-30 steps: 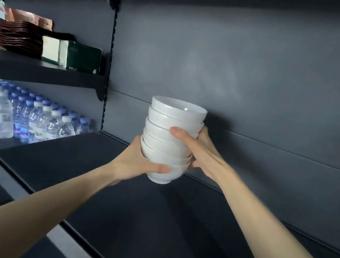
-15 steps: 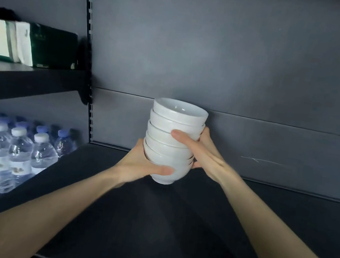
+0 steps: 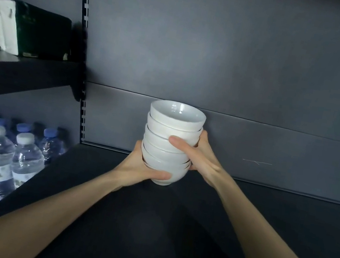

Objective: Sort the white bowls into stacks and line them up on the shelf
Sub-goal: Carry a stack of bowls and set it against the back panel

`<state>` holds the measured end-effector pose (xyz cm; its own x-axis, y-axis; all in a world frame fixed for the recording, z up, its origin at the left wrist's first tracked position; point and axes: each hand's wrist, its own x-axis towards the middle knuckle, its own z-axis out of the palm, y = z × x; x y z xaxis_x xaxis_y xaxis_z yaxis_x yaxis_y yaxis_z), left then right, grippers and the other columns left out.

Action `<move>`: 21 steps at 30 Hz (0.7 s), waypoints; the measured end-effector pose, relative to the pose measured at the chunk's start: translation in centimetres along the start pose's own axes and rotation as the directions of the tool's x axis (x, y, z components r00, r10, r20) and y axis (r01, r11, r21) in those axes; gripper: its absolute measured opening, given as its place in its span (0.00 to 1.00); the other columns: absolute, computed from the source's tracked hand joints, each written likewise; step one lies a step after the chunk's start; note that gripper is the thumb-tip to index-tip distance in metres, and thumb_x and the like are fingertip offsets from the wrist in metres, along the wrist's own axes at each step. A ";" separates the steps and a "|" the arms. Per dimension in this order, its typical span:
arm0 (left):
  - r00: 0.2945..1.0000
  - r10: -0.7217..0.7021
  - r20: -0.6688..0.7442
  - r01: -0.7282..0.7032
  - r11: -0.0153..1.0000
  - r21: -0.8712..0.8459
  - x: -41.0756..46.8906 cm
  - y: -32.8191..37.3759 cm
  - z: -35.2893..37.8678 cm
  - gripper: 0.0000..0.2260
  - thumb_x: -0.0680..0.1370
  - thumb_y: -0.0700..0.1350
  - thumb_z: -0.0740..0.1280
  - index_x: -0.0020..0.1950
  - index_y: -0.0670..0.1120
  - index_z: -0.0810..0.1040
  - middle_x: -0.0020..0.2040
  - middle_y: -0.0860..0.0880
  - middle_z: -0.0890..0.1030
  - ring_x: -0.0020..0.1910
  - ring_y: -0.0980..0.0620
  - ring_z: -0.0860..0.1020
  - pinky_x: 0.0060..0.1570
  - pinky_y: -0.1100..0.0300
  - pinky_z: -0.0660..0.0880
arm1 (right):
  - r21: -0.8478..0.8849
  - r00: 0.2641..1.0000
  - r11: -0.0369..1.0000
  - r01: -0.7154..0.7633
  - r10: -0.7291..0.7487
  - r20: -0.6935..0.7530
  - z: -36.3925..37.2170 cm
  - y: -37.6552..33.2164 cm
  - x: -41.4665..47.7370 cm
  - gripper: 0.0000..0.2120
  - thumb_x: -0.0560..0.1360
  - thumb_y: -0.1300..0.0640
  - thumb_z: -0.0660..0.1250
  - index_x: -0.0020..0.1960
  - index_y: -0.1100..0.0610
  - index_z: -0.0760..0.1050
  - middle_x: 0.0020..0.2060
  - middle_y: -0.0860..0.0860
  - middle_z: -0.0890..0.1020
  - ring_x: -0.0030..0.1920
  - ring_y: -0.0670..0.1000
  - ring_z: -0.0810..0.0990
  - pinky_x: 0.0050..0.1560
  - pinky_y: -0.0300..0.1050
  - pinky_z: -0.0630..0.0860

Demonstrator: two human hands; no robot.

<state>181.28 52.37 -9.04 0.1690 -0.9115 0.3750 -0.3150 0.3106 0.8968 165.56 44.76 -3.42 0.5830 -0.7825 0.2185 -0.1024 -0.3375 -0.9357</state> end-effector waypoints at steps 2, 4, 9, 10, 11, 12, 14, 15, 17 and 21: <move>1.000 0.014 0.009 -0.014 1.000 -0.015 0.1 -0.2 -0.1 0.33 0.65 0.30 0.77 0.65 0.48 0.71 0.58 0.49 0.81 0.58 0.55 0.80 0.49 0.66 0.77 | -0.001 1.000 1.000 -0.002 0.002 -0.003 0.1 0.0 0.1 0.53 0.57 0.37 0.76 0.73 0.50 0.55 0.59 0.38 0.72 0.61 0.45 0.75 0.60 0.55 0.76; 1.000 0.018 0.005 -0.018 1.000 -0.018 0.2 -0.5 -0.1 0.34 0.65 0.32 0.78 0.65 0.50 0.70 0.59 0.50 0.81 0.59 0.56 0.79 0.50 0.66 0.76 | 0.005 1.000 1.000 -0.004 0.005 -0.001 0.2 0.1 0.2 0.52 0.58 0.37 0.76 0.73 0.49 0.54 0.60 0.38 0.72 0.62 0.45 0.75 0.61 0.55 0.76; 0.998 0.027 -0.061 -0.027 1.000 0.002 0.0 -1.4 0.1 0.43 0.59 0.46 0.81 0.70 0.50 0.64 0.64 0.50 0.76 0.63 0.55 0.75 0.58 0.59 0.76 | 0.038 0.998 0.999 -0.035 0.032 0.059 -0.2 0.2 0.0 0.42 0.68 0.45 0.75 0.73 0.48 0.54 0.60 0.37 0.73 0.60 0.42 0.75 0.59 0.54 0.76; 0.997 0.026 -0.077 -0.026 1.000 0.006 -0.1 -1.6 0.1 0.45 0.59 0.47 0.81 0.71 0.50 0.62 0.65 0.51 0.75 0.64 0.56 0.75 0.58 0.59 0.76 | 0.035 0.997 0.999 -0.041 0.038 0.074 -0.3 0.3 0.0 0.41 0.68 0.45 0.75 0.73 0.47 0.54 0.60 0.38 0.73 0.60 0.42 0.75 0.59 0.54 0.76; 0.996 0.025 -0.088 -0.025 1.000 0.006 -0.2 -1.7 0.2 0.45 0.58 0.48 0.81 0.70 0.51 0.62 0.65 0.52 0.74 0.64 0.58 0.74 0.57 0.62 0.76 | 0.035 0.996 0.998 -0.043 0.040 0.085 -0.5 0.4 -0.1 0.42 0.68 0.46 0.76 0.72 0.46 0.54 0.61 0.38 0.73 0.61 0.43 0.75 0.59 0.54 0.76; 0.995 0.019 -0.099 -0.019 1.000 0.006 -0.2 -1.7 0.2 0.45 0.58 0.49 0.81 0.70 0.53 0.62 0.65 0.54 0.74 0.63 0.60 0.74 0.55 0.65 0.76 | 0.036 0.995 0.998 -0.043 0.040 0.092 -0.6 0.5 -0.1 0.43 0.67 0.47 0.77 0.73 0.46 0.54 0.62 0.39 0.73 0.61 0.44 0.75 0.59 0.54 0.76; 0.993 0.000 -0.118 -0.001 1.000 -0.008 -0.4 -1.5 0.3 0.43 0.58 0.51 0.80 0.67 0.57 0.61 0.64 0.57 0.73 0.60 0.66 0.74 0.51 0.71 0.74 | 0.040 0.995 0.999 -0.037 0.033 0.091 -0.6 0.6 -0.1 0.42 0.68 0.50 0.77 0.73 0.47 0.54 0.62 0.40 0.74 0.61 0.44 0.75 0.59 0.53 0.77; 0.992 -0.008 -0.125 0.006 1.000 -0.015 -0.4 -1.5 0.3 0.42 0.58 0.51 0.80 0.67 0.58 0.61 0.64 0.59 0.73 0.60 0.67 0.74 0.50 0.73 0.74 | 0.041 0.996 0.999 -0.033 0.029 0.085 -0.6 0.6 -0.1 0.41 0.69 0.51 0.76 0.73 0.47 0.55 0.61 0.40 0.74 0.61 0.43 0.75 0.58 0.52 0.77; 0.991 -0.019 -0.135 0.016 1.000 -0.022 -0.5 -1.4 0.3 0.41 0.61 0.50 0.80 0.67 0.58 0.61 0.64 0.59 0.73 0.59 0.68 0.74 0.49 0.74 0.73 | 0.047 0.997 0.999 -0.020 0.017 0.073 -0.6 0.7 -0.2 0.39 0.70 0.52 0.75 0.73 0.48 0.55 0.61 0.40 0.75 0.60 0.42 0.75 0.54 0.48 0.78; 0.985 -0.027 -0.171 0.026 1.000 -0.007 -0.5 -1.1 0.3 0.35 0.66 0.43 0.80 0.66 0.54 0.64 0.59 0.61 0.75 0.52 0.75 0.74 0.45 0.77 0.72 | 0.057 0.998 0.998 0.002 -0.005 0.059 -0.6 0.6 -0.1 0.39 0.70 0.52 0.75 0.73 0.48 0.57 0.62 0.42 0.75 0.60 0.42 0.76 0.50 0.43 0.78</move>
<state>181.26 52.42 -10.34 0.3348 -0.8600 0.3851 -0.3039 0.2883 0.9080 164.95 44.32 -3.88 0.6297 -0.7488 0.2067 -0.0553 -0.3086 -0.9496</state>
